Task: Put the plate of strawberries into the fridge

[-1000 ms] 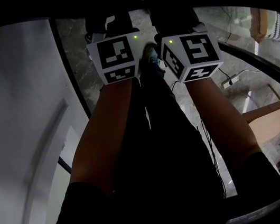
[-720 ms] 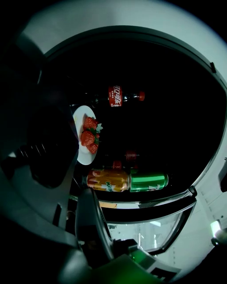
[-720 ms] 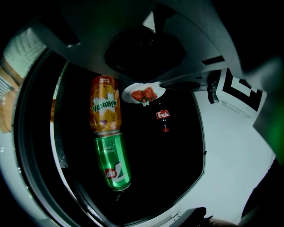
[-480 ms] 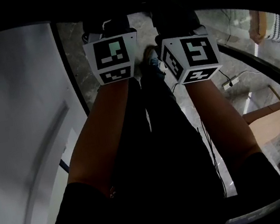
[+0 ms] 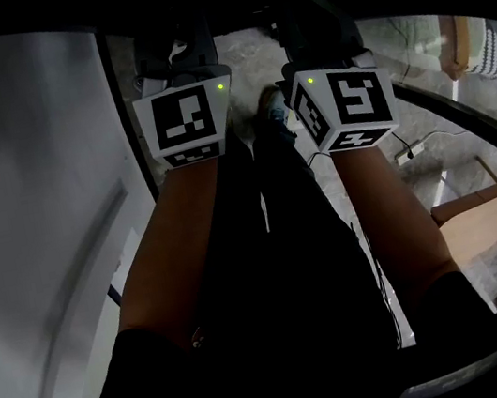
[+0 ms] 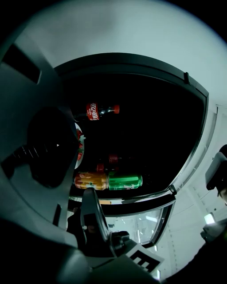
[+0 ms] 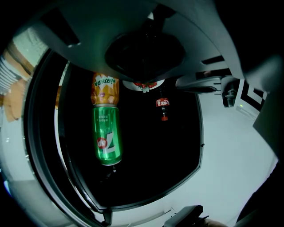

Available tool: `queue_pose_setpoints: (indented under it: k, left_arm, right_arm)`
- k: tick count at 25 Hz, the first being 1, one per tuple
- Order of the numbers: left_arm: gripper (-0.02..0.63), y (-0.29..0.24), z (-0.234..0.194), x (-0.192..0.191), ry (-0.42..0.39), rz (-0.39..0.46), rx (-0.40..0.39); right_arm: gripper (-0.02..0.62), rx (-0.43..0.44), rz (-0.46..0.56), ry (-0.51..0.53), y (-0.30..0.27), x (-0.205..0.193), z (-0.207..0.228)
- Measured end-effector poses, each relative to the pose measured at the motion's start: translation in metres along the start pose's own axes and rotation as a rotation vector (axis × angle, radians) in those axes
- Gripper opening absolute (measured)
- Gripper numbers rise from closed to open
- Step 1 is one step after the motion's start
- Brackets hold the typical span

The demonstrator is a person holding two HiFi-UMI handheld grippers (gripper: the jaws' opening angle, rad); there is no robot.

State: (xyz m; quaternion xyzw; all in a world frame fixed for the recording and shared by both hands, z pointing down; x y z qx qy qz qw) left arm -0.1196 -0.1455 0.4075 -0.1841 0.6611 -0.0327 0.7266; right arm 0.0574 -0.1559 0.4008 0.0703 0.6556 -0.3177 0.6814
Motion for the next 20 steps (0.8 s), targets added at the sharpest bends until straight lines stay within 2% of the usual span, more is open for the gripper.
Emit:
queue_pose_setpoints:
  k: [14,20]
  left_arm:
    - [0.000,0.032,-0.021,0.040,-0.021,0.075,-0.007]
    - [0.000,0.036,-0.026,0.045,-0.039,0.086,-0.023]
  right_arm:
    - [0.004,-0.033,0.063,0.046,0.025,0.037,-0.034]
    - [0.005,-0.034,0.094,0.051,0.028,0.048,-0.041]
Point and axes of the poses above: the fingertips, and each gripper's own axes: y backward along the fingers, z to its right, x out of its top, the point moved 10 cm from there along y, backward along the fingers, and after that the axes turned 3 degrees about x, right-handed, at the moved point
